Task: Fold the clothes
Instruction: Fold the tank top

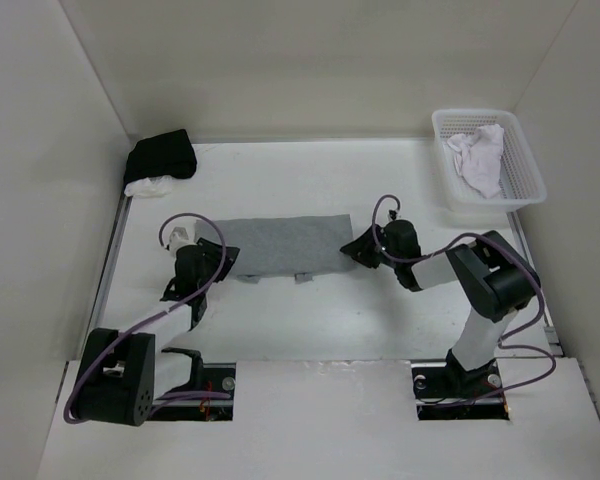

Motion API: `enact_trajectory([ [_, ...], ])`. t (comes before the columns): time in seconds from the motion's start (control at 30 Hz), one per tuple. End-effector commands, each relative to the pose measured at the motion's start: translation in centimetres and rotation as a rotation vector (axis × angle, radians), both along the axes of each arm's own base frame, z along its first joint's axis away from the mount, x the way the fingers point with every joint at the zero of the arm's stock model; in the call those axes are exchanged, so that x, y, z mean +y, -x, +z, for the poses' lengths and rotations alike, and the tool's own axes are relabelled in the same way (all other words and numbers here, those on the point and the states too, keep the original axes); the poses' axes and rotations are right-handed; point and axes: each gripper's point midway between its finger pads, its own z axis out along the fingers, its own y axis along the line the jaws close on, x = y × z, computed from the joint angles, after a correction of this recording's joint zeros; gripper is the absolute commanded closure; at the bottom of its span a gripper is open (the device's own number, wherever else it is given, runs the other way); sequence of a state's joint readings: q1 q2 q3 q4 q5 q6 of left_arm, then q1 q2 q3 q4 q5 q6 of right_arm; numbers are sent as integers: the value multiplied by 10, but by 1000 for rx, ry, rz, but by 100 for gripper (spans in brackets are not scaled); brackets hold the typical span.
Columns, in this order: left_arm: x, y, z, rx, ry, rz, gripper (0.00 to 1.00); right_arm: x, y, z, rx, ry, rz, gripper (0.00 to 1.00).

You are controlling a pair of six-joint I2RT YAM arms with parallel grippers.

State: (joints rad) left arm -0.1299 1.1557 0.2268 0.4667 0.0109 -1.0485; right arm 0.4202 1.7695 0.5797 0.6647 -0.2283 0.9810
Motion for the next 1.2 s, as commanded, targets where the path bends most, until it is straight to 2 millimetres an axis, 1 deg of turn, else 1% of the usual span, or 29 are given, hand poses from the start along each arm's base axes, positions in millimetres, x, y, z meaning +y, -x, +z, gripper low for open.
enact_trajectory([
  [0.0,-14,-12,38,-118,2,-42,71,6,2,-11,52,-55,-7,76],
  [0.07,-26,-11,41,-130,-3,-69,71,5,4,-2,23,-80,-15,90],
  [0.13,-38,-9,43,-139,-8,-96,72,-5,8,12,-20,-92,-46,95],
  [0.17,-45,-7,42,-139,-10,-110,72,-13,10,21,-45,-89,-67,96],
  [0.23,-61,-4,44,-148,-12,-143,72,-32,22,33,-81,-72,-108,97],
  [0.33,-88,1,45,-157,-5,-206,72,-62,42,43,-103,-12,-152,97],
  [0.43,-114,7,47,-159,16,-268,71,-85,60,54,-133,71,-178,97],
  [0.47,-121,8,48,-162,24,-283,71,-95,65,63,-159,114,-197,97],
  [0.53,-129,10,51,-168,37,-301,70,-108,70,82,-202,175,-226,97],
  [0.6,-133,10,56,-181,48,-307,68,-111,71,110,-263,223,-223,96],
  [0.67,-132,10,60,-190,53,-305,68,-103,68,138,-316,258,-191,96],
  [0.73,-128,10,64,-201,60,-297,68,-83,63,161,-357,273,-133,96],
  [0.8,-123,12,69,-215,66,-289,67,-57,58,175,-381,294,-70,96],
  [0.9,-111,15,70,-225,71,-264,67,-13,46,185,-398,364,31,96],
  [1.0,-97,18,70,-228,75,-237,66,32,37,180,-372,423,129,95],
  [1.03,-92,20,70,-228,75,-229,66,51,34,174,-357,448,173,95],
  [1.07,-87,20,70,-230,77,-220,65,63,32,171,-351,461,198,95],
  [1.17,-73,21,71,-237,82,-192,65,105,17,148,-310,510,270,95],
])
